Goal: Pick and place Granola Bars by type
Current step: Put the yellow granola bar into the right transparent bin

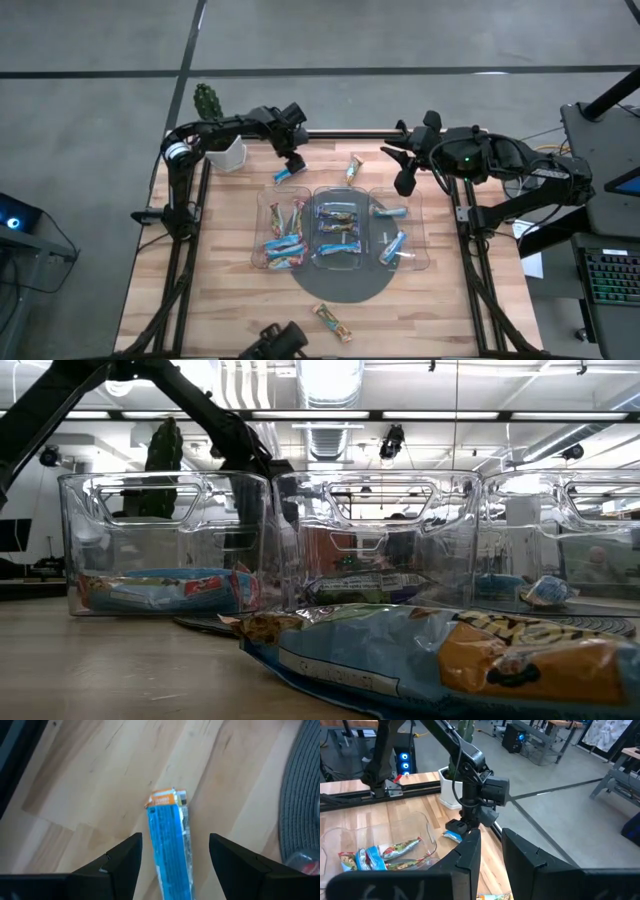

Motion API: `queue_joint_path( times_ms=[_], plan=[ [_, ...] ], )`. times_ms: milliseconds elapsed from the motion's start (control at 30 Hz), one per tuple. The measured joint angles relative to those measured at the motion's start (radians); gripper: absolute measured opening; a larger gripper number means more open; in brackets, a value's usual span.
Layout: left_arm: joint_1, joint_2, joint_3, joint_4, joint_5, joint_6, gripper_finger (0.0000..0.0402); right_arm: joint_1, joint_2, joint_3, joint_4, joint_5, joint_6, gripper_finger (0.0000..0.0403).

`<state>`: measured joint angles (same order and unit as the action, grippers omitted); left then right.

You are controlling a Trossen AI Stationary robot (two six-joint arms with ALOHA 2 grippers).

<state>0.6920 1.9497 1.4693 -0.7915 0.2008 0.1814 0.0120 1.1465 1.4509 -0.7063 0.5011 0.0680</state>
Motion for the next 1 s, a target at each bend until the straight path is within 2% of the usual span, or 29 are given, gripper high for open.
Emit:
queue_joint_path(
  times_ms=[433,733,1000],
  plan=[
    [-0.017,0.056,-0.002,0.025,-0.011,-0.060,0.0213,0.000,0.000,0.000,0.000,0.000,0.000,0.0068],
    [-0.035,0.074,-0.002,0.009,-0.080,-0.023,0.0212,0.001,0.000,0.000,0.000,0.000,0.003,0.0068],
    [-0.035,0.074,-0.010,0.005,-0.113,-0.023,0.0193,0.001,0.000,0.000,0.000,-0.001,0.001,0.0068]
  ],
)
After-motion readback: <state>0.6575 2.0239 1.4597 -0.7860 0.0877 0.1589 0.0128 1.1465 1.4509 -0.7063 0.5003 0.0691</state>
